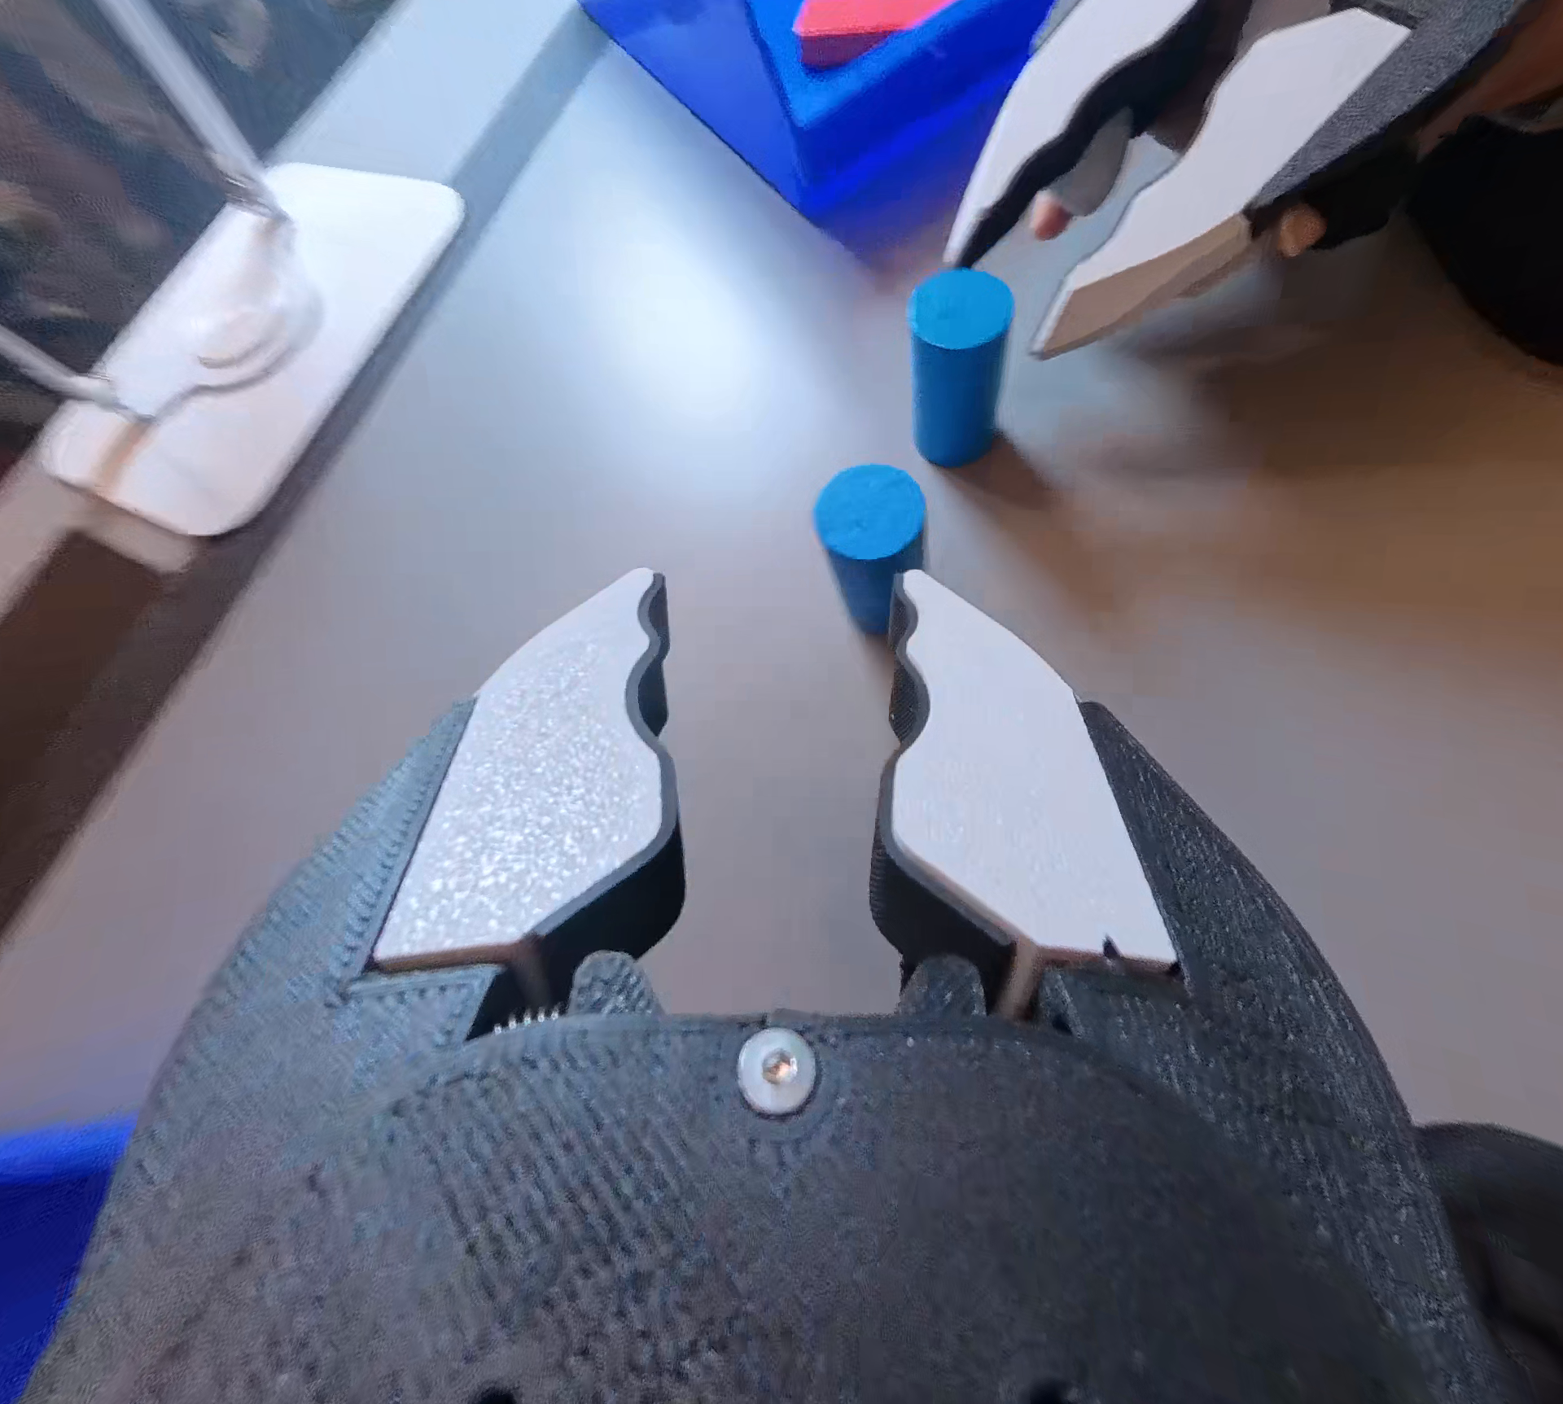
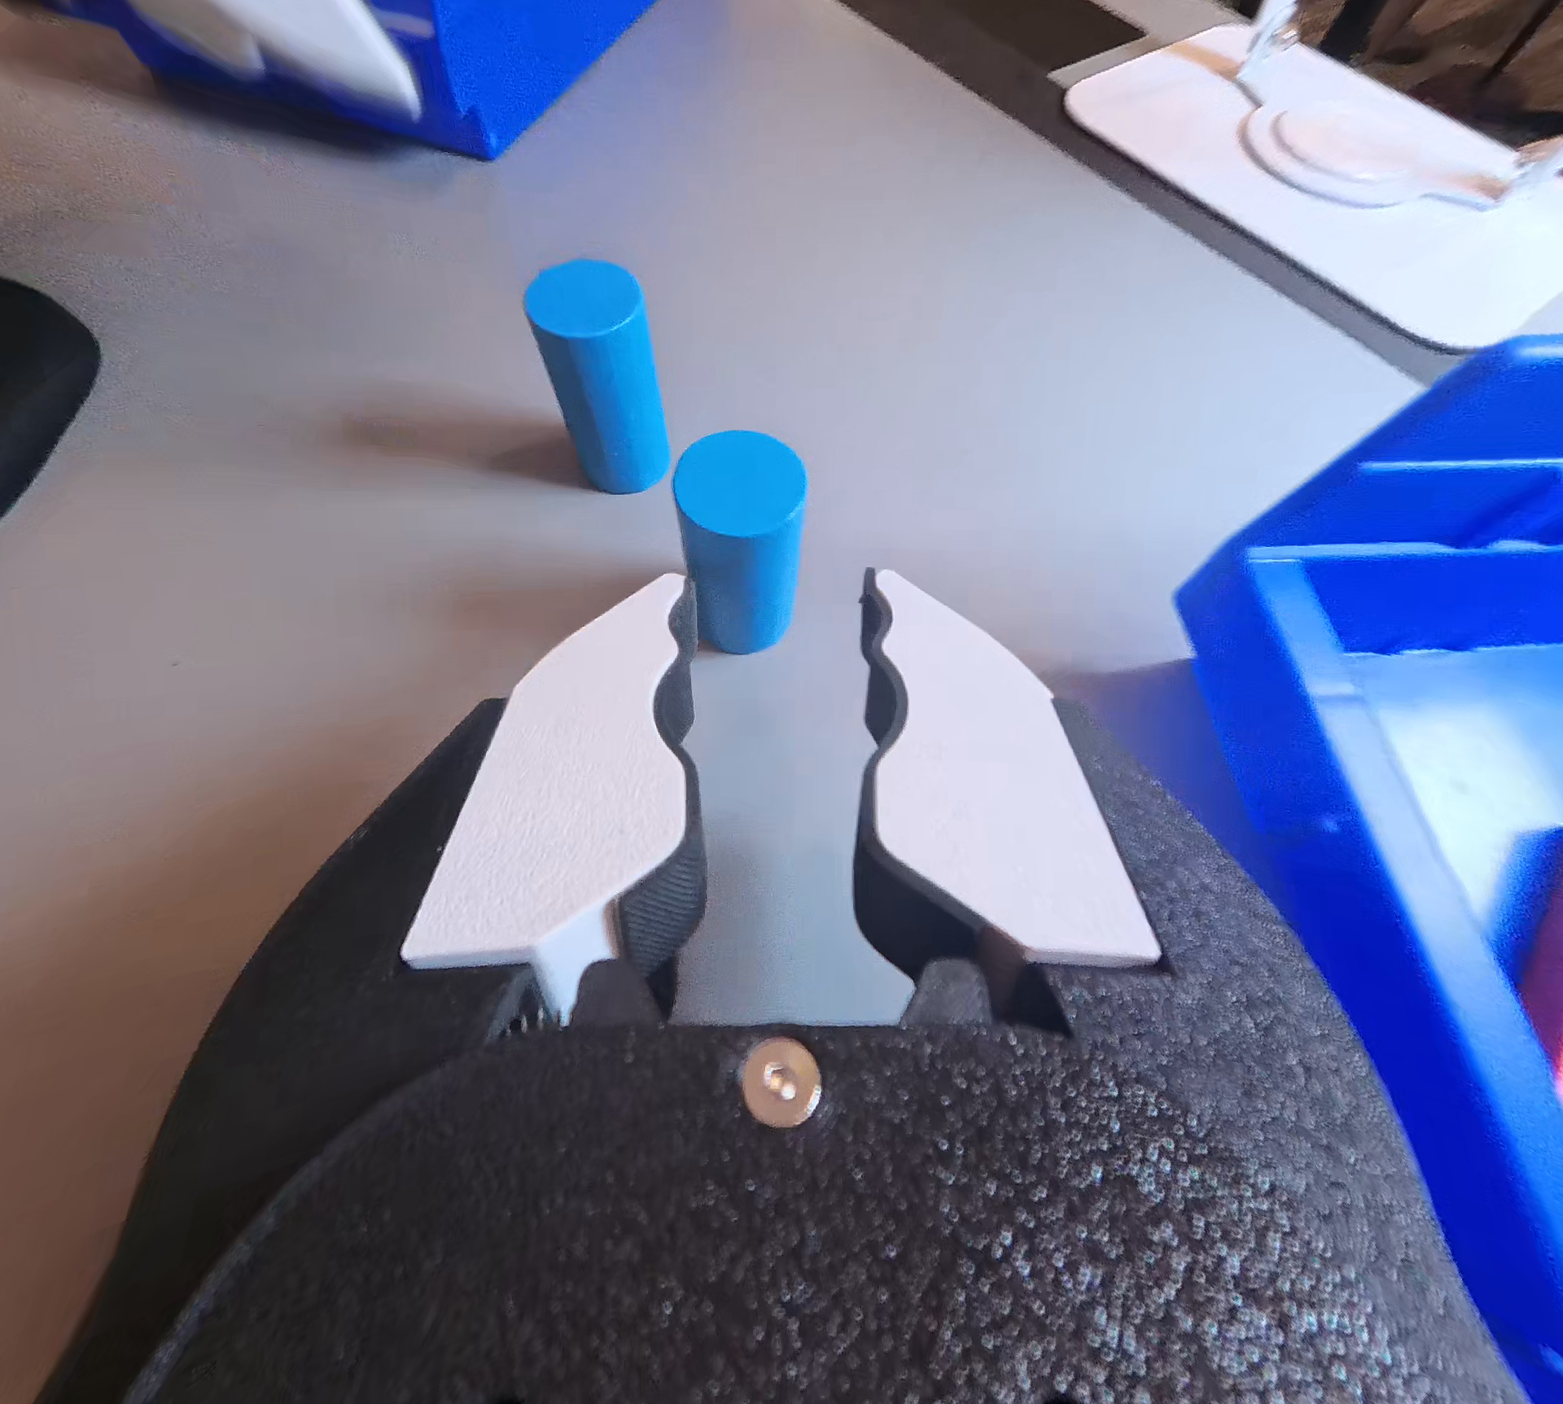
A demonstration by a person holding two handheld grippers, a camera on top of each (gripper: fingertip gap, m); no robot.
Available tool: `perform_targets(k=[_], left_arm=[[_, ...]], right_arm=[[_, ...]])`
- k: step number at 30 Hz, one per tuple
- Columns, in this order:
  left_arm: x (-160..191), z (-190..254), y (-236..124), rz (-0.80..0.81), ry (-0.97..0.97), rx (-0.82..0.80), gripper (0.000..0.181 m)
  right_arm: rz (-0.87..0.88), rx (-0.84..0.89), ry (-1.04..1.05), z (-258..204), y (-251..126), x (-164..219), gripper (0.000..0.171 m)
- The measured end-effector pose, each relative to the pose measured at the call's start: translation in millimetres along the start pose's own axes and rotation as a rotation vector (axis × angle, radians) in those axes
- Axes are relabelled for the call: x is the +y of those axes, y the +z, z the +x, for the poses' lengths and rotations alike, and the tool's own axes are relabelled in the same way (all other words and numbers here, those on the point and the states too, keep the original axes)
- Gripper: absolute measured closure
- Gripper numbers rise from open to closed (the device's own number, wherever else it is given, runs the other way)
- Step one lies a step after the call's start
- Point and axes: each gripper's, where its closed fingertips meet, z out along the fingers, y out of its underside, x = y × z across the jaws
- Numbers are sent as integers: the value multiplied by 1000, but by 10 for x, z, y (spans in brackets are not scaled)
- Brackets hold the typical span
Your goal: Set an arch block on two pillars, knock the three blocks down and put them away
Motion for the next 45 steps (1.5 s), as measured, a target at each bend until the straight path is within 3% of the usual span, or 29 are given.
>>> perform_targets(k=[4,8,14,18,21,27,31,36,39,45], left_arm=[[-219,-703,-876,69,-8,-250,143],[212,-1226,-1359,-134,-78,-318,138],[1385,-1163,-1295,-585,-147,-37,135],[1802,-1055,-1367,-763,-106,114,132],[1898,-948,-1306,-790,-118,207,128],[1912,-913,-1145,-749,-143,288,139],[1882,-1213,-1065,-713,-102,111,154],[1806,-1246,-1098,-682,-177,80,135],[1888,-1201,-1033,-725,-323,59,123],[1922,-1187,-853,-710,-368,31,140]], right_arm=[[57,35,12,113,-195,-112,133],[94,15,51,116,-275,-150,133],[68,0,28,40,-221,-112,133],[42,-8,13,14,-174,-57,133],[34,-16,15,2,-155,-42,133],[31,-16,13,0,-156,-33,133],[35,-15,18,13,-166,-36,133],[31,-21,21,3,-156,-32,133],[20,-22,15,-14,-141,-16,133],[23,-13,8,-8,-160,-24,133]])
